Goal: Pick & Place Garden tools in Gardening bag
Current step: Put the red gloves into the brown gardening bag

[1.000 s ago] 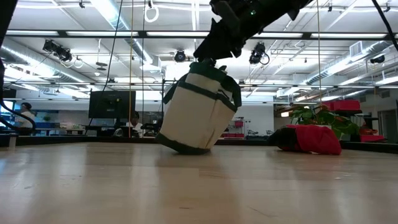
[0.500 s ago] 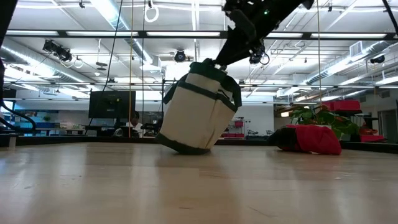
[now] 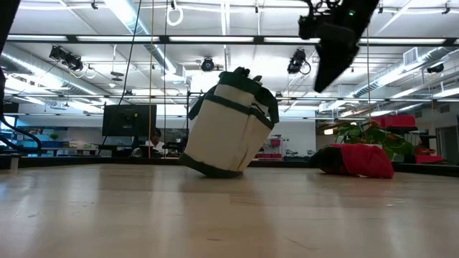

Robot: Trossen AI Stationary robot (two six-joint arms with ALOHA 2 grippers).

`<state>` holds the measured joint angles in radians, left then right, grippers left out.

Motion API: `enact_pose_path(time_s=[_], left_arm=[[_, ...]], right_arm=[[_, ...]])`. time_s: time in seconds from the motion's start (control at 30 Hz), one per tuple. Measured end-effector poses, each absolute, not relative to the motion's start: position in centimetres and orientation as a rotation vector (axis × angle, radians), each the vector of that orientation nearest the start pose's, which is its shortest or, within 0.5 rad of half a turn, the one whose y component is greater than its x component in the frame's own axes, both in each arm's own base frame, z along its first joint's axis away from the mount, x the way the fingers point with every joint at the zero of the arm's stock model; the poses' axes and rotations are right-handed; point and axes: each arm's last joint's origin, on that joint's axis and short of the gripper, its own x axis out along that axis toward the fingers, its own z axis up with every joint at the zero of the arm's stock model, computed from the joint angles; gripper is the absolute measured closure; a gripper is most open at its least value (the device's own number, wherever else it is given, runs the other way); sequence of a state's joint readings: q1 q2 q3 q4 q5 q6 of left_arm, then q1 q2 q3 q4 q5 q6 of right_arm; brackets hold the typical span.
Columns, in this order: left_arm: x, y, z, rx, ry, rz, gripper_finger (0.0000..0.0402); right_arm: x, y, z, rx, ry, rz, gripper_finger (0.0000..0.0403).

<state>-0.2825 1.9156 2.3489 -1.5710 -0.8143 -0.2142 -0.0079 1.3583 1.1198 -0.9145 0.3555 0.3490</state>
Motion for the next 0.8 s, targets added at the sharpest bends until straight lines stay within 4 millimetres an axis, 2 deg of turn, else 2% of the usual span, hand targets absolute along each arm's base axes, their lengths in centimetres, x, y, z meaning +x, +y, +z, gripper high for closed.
enact_pose_path(time_s=[0.27, 0.8], left_arm=[[33.5, -7.5, 43.0, 0.407, 0.917, 0.57, 0.0211], [33.5, -7.5, 43.0, 0.403, 0.916, 0.571, 0.0211]], right_arm=[[23.5, -0.9, 26.7, 0.222, 1.272, -0.589, 0.0206], [23.3, -0.6, 26.3, 0.422, 1.299, -0.63, 0.0206]])
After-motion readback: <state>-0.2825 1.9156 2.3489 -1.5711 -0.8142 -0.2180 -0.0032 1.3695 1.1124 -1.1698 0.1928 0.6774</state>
